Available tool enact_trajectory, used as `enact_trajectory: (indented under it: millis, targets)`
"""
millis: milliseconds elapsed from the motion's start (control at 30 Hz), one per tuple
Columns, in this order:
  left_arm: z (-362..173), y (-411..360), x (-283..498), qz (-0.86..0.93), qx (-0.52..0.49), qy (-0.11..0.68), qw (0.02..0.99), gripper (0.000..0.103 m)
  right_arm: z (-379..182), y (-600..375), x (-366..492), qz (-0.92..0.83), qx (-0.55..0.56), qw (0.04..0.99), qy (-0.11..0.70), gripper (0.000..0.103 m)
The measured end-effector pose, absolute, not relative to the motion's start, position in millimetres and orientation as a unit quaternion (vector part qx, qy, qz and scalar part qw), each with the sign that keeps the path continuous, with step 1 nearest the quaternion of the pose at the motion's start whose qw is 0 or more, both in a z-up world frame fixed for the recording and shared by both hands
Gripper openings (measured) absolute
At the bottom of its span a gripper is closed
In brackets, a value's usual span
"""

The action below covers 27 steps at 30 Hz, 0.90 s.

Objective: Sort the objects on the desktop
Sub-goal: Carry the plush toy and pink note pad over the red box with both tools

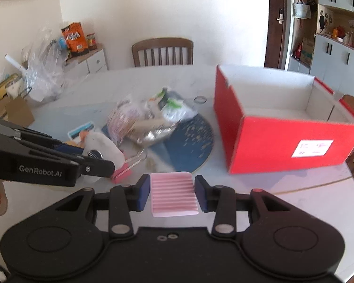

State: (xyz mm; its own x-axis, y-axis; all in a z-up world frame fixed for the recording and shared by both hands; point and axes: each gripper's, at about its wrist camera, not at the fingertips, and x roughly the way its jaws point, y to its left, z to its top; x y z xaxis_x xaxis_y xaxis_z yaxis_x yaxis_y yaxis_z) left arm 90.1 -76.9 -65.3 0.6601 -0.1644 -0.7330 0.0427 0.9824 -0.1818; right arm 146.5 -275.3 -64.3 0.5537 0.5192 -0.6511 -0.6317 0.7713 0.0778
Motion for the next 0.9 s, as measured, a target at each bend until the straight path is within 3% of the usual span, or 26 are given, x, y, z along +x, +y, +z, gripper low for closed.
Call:
enact_trajectory:
  millis: [500,900]
  targets:
    - [-21.0,-135.3,161.5,-0.095,-0.048,0.376,0.920,0.032,-7.7,-325.4,224.4,0.308,-0.076,0.901,0.296,0.040]
    - [-15.0,-178.7,219.8,-0.100,-0.030,0.378,0.920,0.032,-13.3,-358.1,289.3,0.298,-0.074,0.899,0.311,0.040]
